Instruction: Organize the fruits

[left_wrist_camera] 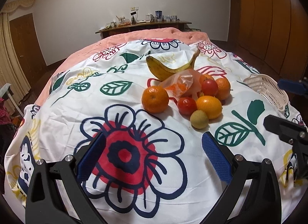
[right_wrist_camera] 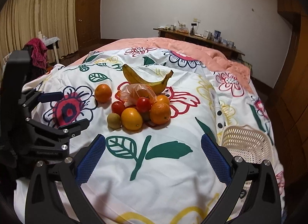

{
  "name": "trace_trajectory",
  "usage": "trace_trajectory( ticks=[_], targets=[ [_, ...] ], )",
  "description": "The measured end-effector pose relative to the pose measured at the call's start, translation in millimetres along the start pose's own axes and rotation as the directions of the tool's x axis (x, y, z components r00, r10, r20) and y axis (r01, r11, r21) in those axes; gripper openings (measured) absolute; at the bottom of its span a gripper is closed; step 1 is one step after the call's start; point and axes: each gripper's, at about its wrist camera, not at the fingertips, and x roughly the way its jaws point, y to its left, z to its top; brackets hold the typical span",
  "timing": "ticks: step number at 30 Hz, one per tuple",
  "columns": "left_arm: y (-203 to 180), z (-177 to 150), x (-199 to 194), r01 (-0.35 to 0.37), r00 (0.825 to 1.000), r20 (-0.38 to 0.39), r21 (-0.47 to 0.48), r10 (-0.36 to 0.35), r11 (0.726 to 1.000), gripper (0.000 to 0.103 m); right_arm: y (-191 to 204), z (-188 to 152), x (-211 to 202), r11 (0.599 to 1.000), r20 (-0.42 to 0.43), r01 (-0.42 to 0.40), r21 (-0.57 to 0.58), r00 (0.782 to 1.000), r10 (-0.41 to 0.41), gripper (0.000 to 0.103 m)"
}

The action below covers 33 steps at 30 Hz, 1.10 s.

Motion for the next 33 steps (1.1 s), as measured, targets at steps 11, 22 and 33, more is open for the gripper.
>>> trace_trajectory(
  ticks=[11, 22, 33],
  targets=[
    [10, 13, 2, -0.016, 1.0, -0.003, -0.026, 0.016, 1.0, 0.101, -12, 0, 9, 0.997, -0.011, -0.016, 0.082, 1.0, 0.017, 0.098],
    [3, 20, 4, -0.021, 1.0, 0.005, -0.005, 0.021, 1.0, 0.101, -10, 0, 10, 0.996, -0.006, -0.031, 0.081, 0.999, 0.031, 0.098],
    [-1, 24, 6, -0.026, 1.0, 0.011, 0.004, 0.026, 1.0, 0.101, -9, 0, 11, 0.996, -0.007, -0.03, 0.082, 1.0, 0.03, 0.098]
  ],
)
